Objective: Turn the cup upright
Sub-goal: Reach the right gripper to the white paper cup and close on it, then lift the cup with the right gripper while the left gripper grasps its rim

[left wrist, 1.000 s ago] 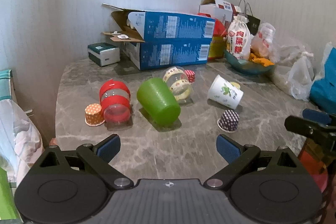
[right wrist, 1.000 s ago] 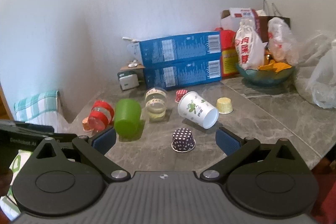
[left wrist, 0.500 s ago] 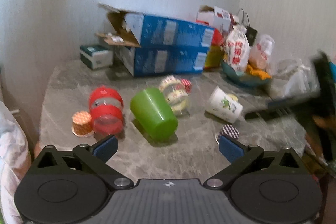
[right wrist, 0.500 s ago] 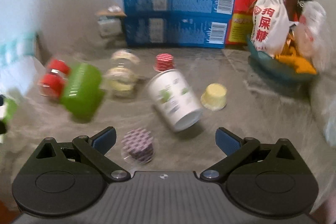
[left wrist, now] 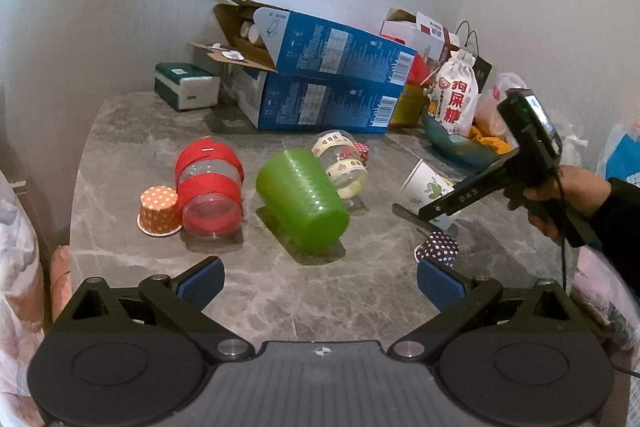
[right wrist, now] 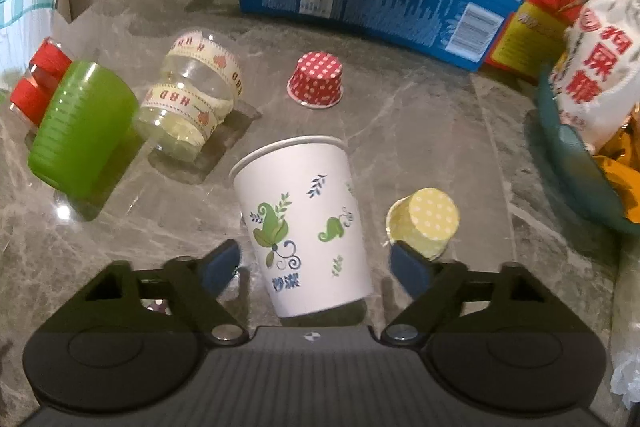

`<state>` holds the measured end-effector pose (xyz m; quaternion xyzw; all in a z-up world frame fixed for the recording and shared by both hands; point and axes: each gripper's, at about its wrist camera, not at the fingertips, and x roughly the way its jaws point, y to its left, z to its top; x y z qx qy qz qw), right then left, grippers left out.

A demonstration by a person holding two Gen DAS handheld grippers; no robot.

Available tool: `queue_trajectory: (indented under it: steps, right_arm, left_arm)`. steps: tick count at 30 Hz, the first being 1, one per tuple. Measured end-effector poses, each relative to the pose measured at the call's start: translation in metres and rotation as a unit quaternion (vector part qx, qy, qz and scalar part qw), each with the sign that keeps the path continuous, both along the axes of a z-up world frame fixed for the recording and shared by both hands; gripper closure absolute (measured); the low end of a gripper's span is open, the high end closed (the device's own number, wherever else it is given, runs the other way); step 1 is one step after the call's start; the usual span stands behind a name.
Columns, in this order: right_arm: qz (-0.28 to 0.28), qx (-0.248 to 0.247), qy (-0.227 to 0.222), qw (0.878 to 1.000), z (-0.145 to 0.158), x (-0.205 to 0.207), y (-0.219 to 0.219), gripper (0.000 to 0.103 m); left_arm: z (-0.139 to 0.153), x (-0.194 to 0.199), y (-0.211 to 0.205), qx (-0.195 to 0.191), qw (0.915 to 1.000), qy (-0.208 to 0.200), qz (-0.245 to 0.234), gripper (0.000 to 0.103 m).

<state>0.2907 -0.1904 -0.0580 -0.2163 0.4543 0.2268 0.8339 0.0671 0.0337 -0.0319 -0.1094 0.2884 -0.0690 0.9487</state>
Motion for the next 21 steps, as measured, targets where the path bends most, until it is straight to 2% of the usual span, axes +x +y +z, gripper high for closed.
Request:
queue_trajectory:
  steps: [4, 7, 11, 13, 16, 17, 19, 21]
  right_arm:
    - [0.0, -0.026, 0.006, 1.0, -0.006, 0.009, 0.008, 0.041]
    - [-0.005, -0.033, 0.008, 0.999, -0.005, 0.007, 0.01, 0.043]
    - [-0.013, -0.001, -0.001, 1.0, 0.025, -0.022, 0.009, 0.043]
    - [-0.017, 0.032, -0.01, 0.999, 0.049, -0.053, 0.01, 0.043]
    - [-0.017, 0.11, 0.011, 0.994, 0.071, -0.114, 0.013, 0.043]
    - [-0.015, 0.143, 0.024, 0.989, 0.072, -0.137, 0.014, 0.043]
    - [-0.015, 0.178, 0.046, 0.983, 0.066, -0.169, 0.019, 0.043]
    - [-0.022, 0.203, 0.085, 0.975, 0.044, -0.193, 0.026, 0.043]
  left_arm:
    - [-0.003, -0.001, 0.001, -0.002, 1.0, 0.005, 0.002, 0.0]
    - [-0.004, -0.004, 0.004, -0.009, 0.9999, 0.006, 0.003, 0.0]
    - [-0.004, -0.013, 0.011, -0.026, 0.9996, 0.006, 0.012, 0.0]
    - [0.001, -0.025, 0.019, -0.05, 0.9983, -0.008, 0.028, 0.0]
    - [0.008, -0.041, 0.031, -0.092, 0.9956, -0.011, 0.017, 0.0]
    - [0.009, -0.043, 0.033, -0.098, 0.9951, -0.002, 0.014, 0.0]
    - [0.007, -0.045, 0.036, -0.114, 0.9932, 0.02, 0.011, 0.0]
    - [0.003, -0.045, 0.039, -0.134, 0.9898, 0.046, -0.002, 0.001]
